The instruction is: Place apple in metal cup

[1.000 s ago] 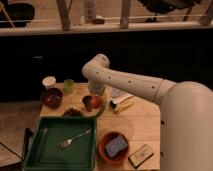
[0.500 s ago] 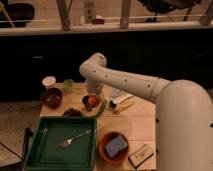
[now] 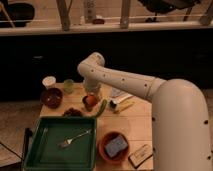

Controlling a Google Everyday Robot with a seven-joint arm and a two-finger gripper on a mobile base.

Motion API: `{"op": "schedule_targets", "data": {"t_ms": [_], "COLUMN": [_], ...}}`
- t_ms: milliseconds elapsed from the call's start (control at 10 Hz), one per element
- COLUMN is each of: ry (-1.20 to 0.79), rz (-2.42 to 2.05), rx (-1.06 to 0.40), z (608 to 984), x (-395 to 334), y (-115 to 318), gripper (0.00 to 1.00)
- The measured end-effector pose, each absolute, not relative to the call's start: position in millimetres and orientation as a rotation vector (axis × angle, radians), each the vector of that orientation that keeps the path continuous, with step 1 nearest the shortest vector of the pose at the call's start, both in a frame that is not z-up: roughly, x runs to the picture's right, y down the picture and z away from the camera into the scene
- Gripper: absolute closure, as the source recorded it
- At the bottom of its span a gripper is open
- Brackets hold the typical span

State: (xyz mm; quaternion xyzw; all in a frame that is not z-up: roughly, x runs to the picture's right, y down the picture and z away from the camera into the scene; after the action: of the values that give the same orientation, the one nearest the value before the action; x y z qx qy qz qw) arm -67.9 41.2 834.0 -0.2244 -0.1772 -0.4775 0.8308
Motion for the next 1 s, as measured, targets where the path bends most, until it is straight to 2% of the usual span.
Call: {"op": "schedule_targets", "data": {"t_ms": [1000], "ry": [-0.393], "rz": [-1.000], "rx": [-0.466], "z": [842], "x": [-80], "y": [37], "gripper": [1.00]}}
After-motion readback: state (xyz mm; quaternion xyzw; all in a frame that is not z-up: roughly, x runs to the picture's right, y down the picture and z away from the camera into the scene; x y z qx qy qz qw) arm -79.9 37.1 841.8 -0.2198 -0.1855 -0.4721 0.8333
